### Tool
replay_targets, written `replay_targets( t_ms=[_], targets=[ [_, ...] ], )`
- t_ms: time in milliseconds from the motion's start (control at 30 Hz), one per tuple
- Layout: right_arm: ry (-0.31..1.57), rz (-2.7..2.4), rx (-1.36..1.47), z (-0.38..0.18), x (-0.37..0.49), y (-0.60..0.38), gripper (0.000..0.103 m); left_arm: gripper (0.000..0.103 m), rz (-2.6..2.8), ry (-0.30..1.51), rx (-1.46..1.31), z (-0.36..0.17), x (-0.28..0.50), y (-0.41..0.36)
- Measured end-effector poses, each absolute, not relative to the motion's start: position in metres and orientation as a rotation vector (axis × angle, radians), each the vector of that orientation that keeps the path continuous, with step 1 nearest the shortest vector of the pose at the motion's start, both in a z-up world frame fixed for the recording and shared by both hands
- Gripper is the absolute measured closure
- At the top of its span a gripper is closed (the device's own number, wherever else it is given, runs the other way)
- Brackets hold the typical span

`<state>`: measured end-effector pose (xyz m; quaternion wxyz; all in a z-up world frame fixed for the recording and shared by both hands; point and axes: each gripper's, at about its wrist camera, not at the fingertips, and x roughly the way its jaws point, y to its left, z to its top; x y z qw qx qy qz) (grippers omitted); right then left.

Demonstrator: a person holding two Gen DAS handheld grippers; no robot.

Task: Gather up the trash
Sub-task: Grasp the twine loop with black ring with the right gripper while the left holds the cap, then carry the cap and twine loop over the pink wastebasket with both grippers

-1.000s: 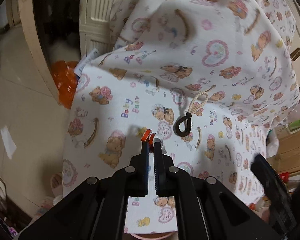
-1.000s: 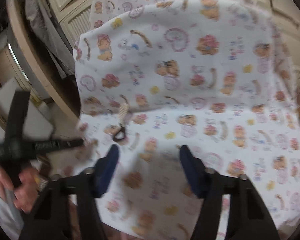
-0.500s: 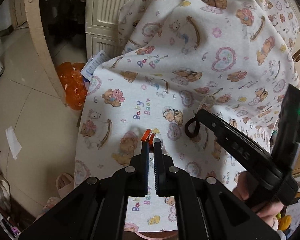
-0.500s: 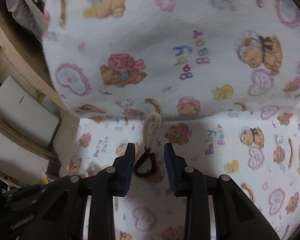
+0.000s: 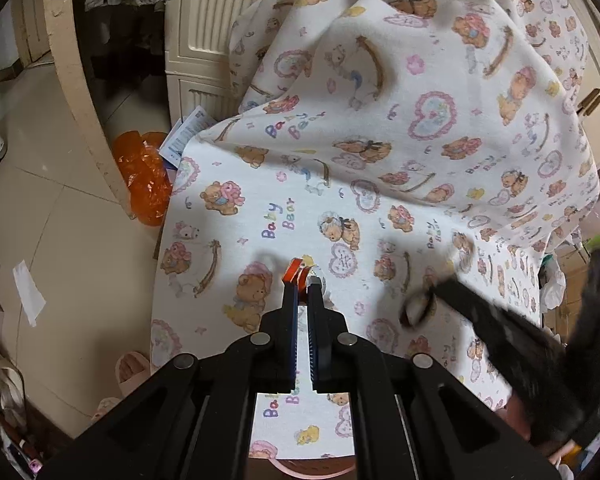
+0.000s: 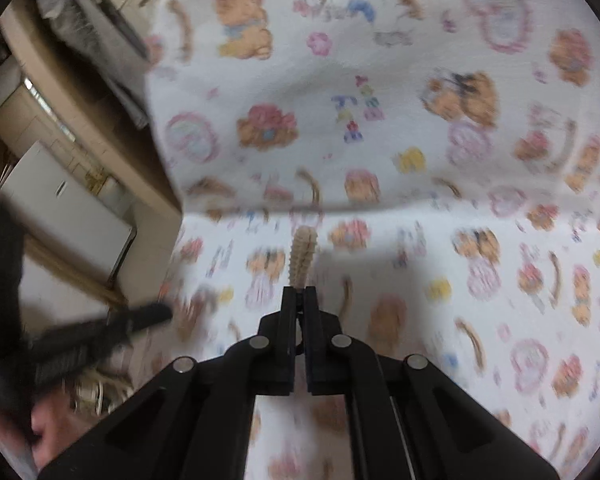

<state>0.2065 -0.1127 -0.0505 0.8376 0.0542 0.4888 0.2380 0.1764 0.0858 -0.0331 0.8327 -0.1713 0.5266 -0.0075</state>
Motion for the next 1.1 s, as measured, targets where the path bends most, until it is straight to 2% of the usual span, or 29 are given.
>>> replay_targets(
  t_ms=[367,467,633,700,1100],
  targets=[
    [1.051,0.412,-0.026,-0.053,0.124,-0.18,0.1,0.1,-0.051,1.042,-0.237,-0.028,0.167,0.054],
    [1.08,0.377,-0.015,-0.073,0.124,-0.181,0.099,0.1,-0.077,1.012,-0.216,-0.025,0.162,0.045],
    [1.031,0.381,-0.068,-0.076,0.122,-0.178,0.098,0.1,-0.069,0.996,-0.227,-0.025,0.16,0.045],
    [1.017,0.39,-0.083,-0.081,0.125,-0.17,0.093,0.1,-0.055,0.994,-0.212,-0.025,0.162,0.045],
    [0.967,0.377,-0.093,-0.078,0.112,-0.167,0.095,0.1,-0.076,0.97,-0.21,-0.019,0.157,0.043]
  ],
)
